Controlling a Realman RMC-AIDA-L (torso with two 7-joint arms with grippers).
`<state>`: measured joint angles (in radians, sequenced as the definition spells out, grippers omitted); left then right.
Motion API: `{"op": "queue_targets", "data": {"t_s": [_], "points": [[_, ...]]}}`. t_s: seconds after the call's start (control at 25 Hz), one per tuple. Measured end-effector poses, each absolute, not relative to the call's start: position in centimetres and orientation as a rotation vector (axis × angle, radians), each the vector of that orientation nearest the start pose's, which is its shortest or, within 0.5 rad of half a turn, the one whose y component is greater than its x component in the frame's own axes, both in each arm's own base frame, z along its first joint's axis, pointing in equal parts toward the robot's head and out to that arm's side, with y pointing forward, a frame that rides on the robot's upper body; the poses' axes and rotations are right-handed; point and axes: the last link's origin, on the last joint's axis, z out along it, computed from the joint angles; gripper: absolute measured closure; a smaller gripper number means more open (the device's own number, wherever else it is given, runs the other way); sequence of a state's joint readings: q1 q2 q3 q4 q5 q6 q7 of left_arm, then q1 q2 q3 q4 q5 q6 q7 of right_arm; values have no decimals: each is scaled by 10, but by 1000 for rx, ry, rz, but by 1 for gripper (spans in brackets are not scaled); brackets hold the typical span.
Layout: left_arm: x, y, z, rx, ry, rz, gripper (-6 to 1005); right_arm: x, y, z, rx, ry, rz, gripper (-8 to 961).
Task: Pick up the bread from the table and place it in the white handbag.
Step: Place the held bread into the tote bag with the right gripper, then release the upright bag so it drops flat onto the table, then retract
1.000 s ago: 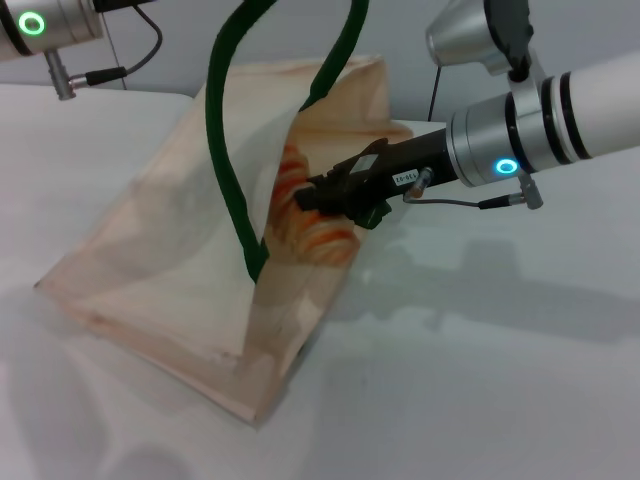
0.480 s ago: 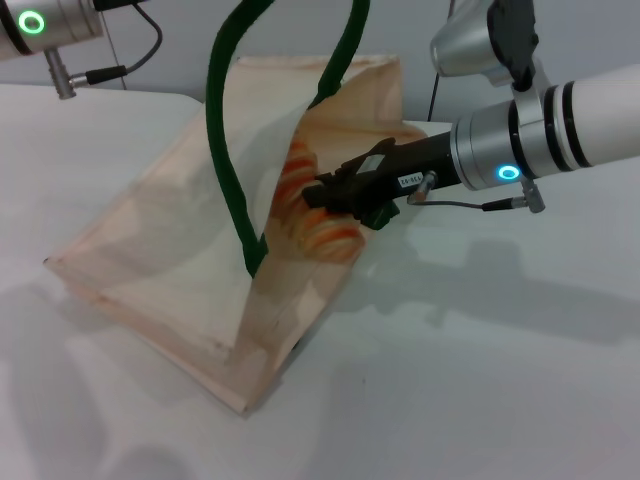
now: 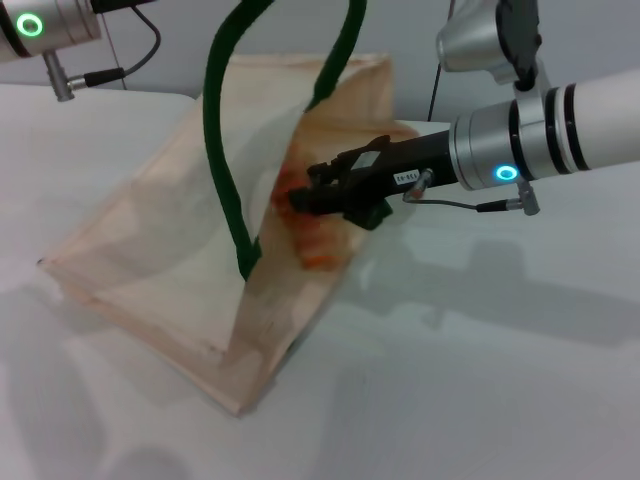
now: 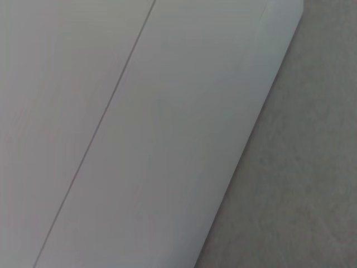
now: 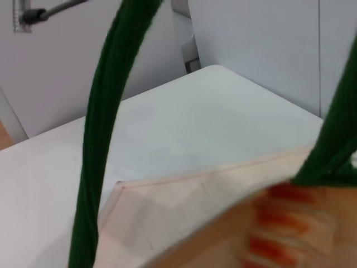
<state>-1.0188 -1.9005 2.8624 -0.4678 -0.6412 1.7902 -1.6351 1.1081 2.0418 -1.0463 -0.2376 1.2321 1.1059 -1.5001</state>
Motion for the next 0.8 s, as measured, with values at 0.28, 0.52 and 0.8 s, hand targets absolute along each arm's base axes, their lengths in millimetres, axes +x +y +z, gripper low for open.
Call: {"op": "queue_targets", "data": {"t_s": [0.28,0.52,0.8], "points": [[-158,422,93,-2571,-762,-1265,936,124,424,-84,-2897,635,354,496],[-161,421,94,-2565,-768,-1263,937,135,426,-81,-2856,678,348,150],[-167,421,97,-2534,-782,-1264,940,172,423,-68,-2793,736,308,72]]}}
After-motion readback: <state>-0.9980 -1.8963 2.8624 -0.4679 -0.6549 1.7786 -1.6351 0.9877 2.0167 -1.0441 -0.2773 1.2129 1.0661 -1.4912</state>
